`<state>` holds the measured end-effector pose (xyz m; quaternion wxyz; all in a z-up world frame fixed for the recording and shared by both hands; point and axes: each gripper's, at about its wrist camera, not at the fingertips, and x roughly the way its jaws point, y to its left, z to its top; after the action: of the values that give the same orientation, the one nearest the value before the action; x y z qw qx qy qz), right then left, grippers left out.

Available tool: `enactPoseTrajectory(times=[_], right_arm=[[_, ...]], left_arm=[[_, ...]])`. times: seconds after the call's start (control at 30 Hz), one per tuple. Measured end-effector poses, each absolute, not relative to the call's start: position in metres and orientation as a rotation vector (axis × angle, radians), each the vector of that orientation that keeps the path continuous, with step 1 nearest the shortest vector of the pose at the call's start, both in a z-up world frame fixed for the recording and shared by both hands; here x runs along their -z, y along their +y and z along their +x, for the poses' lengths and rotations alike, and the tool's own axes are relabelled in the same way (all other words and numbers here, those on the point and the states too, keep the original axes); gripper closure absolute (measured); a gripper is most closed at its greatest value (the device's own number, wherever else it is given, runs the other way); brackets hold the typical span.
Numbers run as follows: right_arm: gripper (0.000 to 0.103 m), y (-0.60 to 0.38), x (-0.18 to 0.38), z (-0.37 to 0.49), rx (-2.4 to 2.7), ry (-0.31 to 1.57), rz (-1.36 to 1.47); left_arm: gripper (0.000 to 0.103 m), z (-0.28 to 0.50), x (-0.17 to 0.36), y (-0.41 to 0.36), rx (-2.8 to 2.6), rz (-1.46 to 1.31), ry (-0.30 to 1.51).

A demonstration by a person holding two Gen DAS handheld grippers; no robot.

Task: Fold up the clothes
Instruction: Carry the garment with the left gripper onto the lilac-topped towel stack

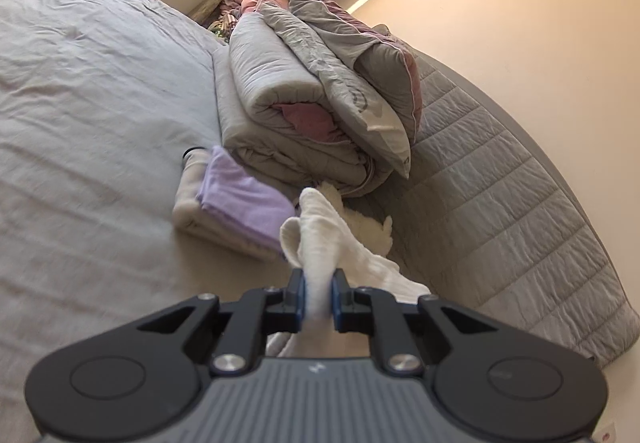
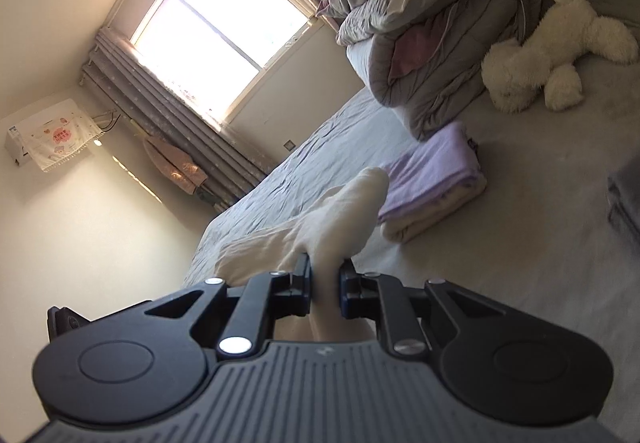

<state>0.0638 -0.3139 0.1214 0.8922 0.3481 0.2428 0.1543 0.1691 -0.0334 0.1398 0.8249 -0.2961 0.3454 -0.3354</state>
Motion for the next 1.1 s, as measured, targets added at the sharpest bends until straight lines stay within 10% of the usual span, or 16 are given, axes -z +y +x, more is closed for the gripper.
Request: enactPoseTrajectory(times=[1.1], right_arm=[[0.085, -0.370, -0.038, 0.338, -0.255, 0.560, 0.678]], left_arm=[[0.089, 0.423, -0.040, -0.135, 0.490, -0.645, 0.745]])
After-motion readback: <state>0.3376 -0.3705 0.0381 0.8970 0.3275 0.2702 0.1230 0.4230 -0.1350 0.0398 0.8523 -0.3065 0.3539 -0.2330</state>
